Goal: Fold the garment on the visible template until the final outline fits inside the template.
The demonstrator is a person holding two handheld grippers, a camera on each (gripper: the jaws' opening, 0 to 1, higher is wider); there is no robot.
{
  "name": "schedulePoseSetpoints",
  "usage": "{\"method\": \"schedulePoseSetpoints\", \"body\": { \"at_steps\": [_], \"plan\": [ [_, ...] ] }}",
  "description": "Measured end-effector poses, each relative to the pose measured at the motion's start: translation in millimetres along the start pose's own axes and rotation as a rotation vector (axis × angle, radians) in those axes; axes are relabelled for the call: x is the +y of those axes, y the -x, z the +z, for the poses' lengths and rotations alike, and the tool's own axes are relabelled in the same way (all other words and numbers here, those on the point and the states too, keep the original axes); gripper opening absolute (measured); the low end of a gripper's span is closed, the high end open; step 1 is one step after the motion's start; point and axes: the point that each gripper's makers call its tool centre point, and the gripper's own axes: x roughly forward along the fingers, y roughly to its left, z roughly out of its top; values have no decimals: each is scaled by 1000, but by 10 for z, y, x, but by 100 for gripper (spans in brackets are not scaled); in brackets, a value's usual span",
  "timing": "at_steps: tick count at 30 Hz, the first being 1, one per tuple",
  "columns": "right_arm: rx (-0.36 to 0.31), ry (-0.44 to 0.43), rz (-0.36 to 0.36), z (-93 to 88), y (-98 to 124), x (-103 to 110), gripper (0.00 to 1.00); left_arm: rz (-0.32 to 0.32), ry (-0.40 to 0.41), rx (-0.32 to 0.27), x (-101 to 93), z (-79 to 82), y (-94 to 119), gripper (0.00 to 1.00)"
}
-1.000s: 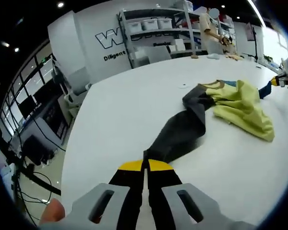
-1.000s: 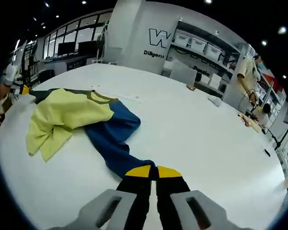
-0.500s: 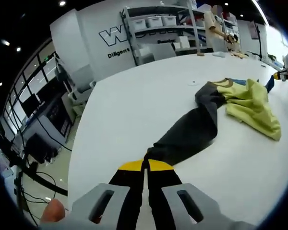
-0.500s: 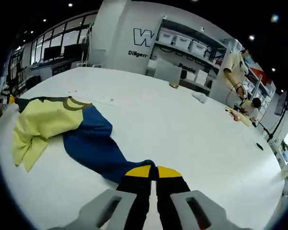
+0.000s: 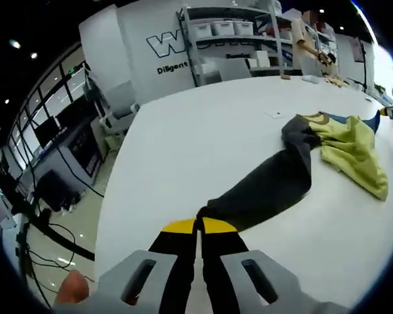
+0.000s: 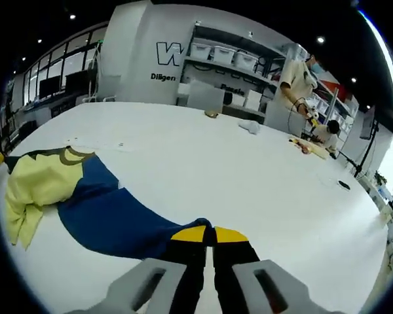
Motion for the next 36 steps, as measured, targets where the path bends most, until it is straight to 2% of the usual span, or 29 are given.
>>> {"method": "schedulePoseSetpoints", "body": {
  "at_steps": [6, 9, 15, 24, 27, 36],
  "plan": [
    [6, -8, -31, -26, -118, -83, 0, 10, -8, 13, 35, -9, 6, 0],
    [10, -33, -84, -54, -172, -225, 0, 17, -3, 17, 69, -12, 3, 0],
    [15, -9, -139, -70, -291, -444, 0, 32, -4, 39, 155, -55, -5, 0],
    [31, -2, -163, -104, -426, -663, 0, 47, -9, 58, 207, -58, -33, 0],
    [60, -7, -176, -230, -471, -742, 0, 51, -10, 63, 219, -66, -35, 0],
    [103, 12, -183, -379, -512, -756, 0, 64, -5, 71, 272, -90, -43, 0]
  ]
}}
